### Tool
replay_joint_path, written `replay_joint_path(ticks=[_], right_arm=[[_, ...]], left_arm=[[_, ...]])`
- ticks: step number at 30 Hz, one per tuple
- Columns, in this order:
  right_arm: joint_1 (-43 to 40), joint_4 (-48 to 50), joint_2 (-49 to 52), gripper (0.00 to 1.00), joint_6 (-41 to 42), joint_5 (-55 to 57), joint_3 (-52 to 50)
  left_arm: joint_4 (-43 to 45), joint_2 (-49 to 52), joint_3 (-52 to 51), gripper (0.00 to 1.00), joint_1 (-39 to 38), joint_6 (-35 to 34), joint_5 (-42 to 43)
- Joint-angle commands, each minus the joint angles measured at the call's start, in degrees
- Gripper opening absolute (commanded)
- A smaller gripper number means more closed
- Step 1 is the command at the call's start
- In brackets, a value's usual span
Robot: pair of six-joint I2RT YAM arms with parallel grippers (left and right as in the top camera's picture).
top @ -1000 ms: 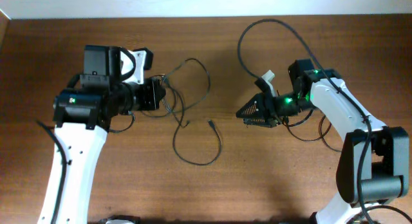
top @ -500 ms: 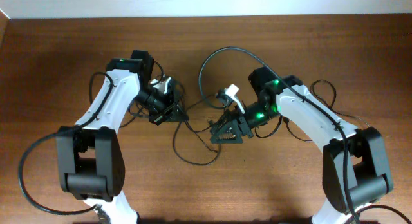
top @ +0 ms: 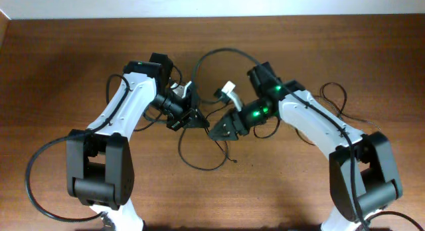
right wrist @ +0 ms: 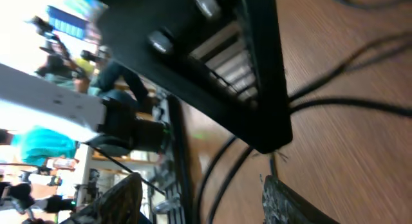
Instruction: Untangle cables
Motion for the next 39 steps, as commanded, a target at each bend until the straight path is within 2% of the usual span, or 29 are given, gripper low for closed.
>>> replay_joint_path(ticks=[1, 3, 5, 8, 10, 11, 13, 14, 15, 19, 22, 27, 31, 34, 36, 38, 39], right_arm=[[3.7, 0.2, -0.6, 0.48, 1.8, 5.2, -1.2], [4.8, 0.2, -0.6, 0.37, 1.9, 6.2, -1.2], [4.9, 0.2, -0.6, 0.06, 2.9, 6.1, -1.2], [4.7, 1.4, -0.6, 0.04, 6.1, 6.1, -1.2], [4.7, 3.9, -0.6, 0.04, 8.8, 6.1, -1.2], [4.3, 4.7, -0.6, 0.04, 10.7, 6.1, -0.9], [2.3, 4.4, -0.7, 0.04, 14.1, 6.1, 0.9], [0.3, 3.0, -1.2, 0.04, 15.5, 6.1, 2.2], [-0.7, 2.1, -1.7, 0.04, 15.5, 6.1, 2.9], [-7.1, -0.5, -8.9, 0.04, 14.8, 6.4, 5.9], [-15.1, -0.4, -17.8, 0.04, 14.8, 11.6, 6.5], [-39.1, -0.9, -30.1, 0.04, 14.9, 13.6, 6.5], [-48.3, -6.8, -29.4, 0.04, 15.2, 14.3, 6.5], [-48.8, -12.3, -26.6, 0.04, 15.3, 25.4, 6.5], [-48.8, -14.0, -24.8, 0.05, 15.3, 28.5, 6.5], [-48.8, -14.9, -22.6, 0.22, 15.3, 28.9, 6.5], [-48.8, -15.0, -21.4, 0.50, 15.3, 28.9, 6.5]], left_arm=[[0.5, 0.3, 0.3, 0.00, 0.0, 1.1, 1.5], [0.5, 0.3, 0.3, 0.00, 0.0, 1.1, 1.7], [0.7, 0.3, 0.3, 0.00, 0.1, 1.1, 1.9], [2.6, 0.3, 0.3, 0.00, 0.1, 1.1, 1.4], [4.3, 0.3, 0.3, 0.45, 0.1, 1.1, -1.3], [4.9, 0.3, 0.3, 0.64, 0.1, 1.1, -3.9], [4.9, 0.3, 0.3, 0.82, 0.1, 1.1, -7.0], [4.6, 0.3, 0.3, 0.96, 0.1, 1.4, -7.8], [4.4, 0.3, 0.3, 0.99, 0.2, 1.8, -7.8], [4.2, 0.3, 0.3, 0.99, 1.7, 3.5, -9.2], [3.8, 0.3, 0.3, 0.99, 3.3, 3.5, -9.4], [3.8, 0.3, 0.3, 0.99, 3.3, 3.5, -11.1], [4.0, 0.3, 0.3, 0.99, 3.3, 3.5, -11.3], [4.0, 0.3, 0.3, 0.99, 3.3, 3.5, -11.3], [4.0, 0.3, 0.3, 0.99, 3.3, 3.5, -11.3], [4.0, 0.3, 0.3, 0.99, 3.3, 3.5, -11.3], [4.0, 0.3, 0.3, 0.99, 3.3, 3.5, -11.4]])
